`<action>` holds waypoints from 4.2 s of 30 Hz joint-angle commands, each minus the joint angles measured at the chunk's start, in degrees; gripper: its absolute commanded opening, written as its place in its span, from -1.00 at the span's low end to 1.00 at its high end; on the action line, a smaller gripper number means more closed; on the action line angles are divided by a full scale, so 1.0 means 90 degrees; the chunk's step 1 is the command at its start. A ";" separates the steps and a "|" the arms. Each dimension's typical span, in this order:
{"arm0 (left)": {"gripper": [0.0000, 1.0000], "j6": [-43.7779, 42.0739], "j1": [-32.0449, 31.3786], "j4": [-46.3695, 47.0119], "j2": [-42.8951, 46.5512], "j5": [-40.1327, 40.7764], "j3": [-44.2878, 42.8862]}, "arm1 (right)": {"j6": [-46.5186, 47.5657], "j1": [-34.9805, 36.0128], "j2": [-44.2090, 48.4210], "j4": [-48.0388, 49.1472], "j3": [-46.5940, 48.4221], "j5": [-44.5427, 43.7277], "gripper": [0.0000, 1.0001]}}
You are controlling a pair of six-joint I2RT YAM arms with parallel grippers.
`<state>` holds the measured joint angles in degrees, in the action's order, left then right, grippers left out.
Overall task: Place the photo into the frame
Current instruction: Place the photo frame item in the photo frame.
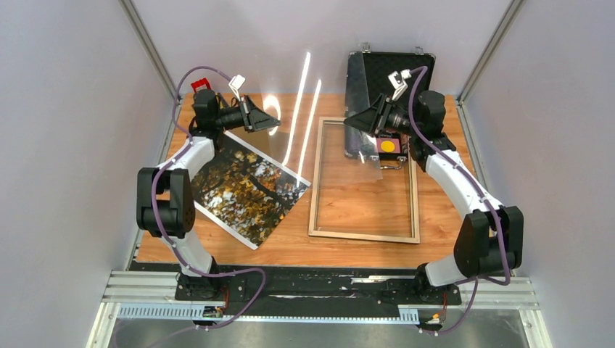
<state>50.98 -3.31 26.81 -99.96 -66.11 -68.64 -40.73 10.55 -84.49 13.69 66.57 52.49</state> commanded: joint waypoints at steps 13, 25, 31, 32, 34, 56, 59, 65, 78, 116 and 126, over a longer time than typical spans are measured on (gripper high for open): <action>-1.00 -0.2395 -0.0423 -0.2670 0.0502 -0.0145 -0.0761 | 0.1198 -0.0570 0.0626 -0.0547 -0.0227 0.0623 -0.09; -1.00 -0.2284 -0.0721 -0.2592 0.0370 -0.0114 -0.0816 | 0.1328 -0.0607 0.0636 -0.0731 -0.0428 0.1029 -0.19; -1.00 -0.2094 -0.0808 -0.2327 0.0261 -0.0192 -0.0808 | 0.1264 -0.0607 0.0575 -0.0749 -0.0404 0.0982 -0.37; -1.00 -0.2087 -0.0811 -0.2305 0.0254 -0.0193 -0.0803 | 0.1271 -0.0612 0.0566 -0.0766 -0.0397 0.0955 -0.42; -1.00 -0.2079 -0.0813 -0.2280 0.0248 -0.0197 -0.0795 | 0.1302 -0.0606 0.0546 -0.0828 -0.0376 0.0905 -0.60; 0.85 -0.2944 -0.0833 -0.3366 -0.0300 0.0415 -0.1519 | -0.0496 -0.1965 0.1181 -0.0031 -0.1648 0.1083 -1.00; 0.96 -0.3272 -0.0833 -0.3703 -0.0338 0.0584 -0.1609 | -0.0501 -0.2212 0.1340 -0.0178 -0.1785 0.1350 -1.00; 1.00 -0.3608 -0.0887 -0.3983 -0.0471 0.0906 -0.1622 | -0.0485 -0.2849 0.1721 -0.0294 -0.2393 0.1976 -1.00; 1.00 -0.3861 -0.1446 -0.3875 -0.0895 0.1857 -0.1568 | -0.0260 -0.3408 0.2070 -0.0633 -0.2820 0.2450 -1.00; 0.29 -0.2703 -0.1789 -0.2259 -0.2303 0.1695 -0.0820 | -0.0240 -0.3282 0.0846 -0.0044 -0.2713 0.2661 -1.00; 0.04 -0.2621 -0.1995 -0.2154 -0.2607 0.1521 -0.0953 | -0.0213 -0.3230 0.0736 -0.0066 -0.2660 0.2674 -1.00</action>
<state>26.87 -20.01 5.26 -122.43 -50.52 -76.05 -43.44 -18.81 -77.91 10.59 40.45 74.32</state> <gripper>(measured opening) 0.541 0.003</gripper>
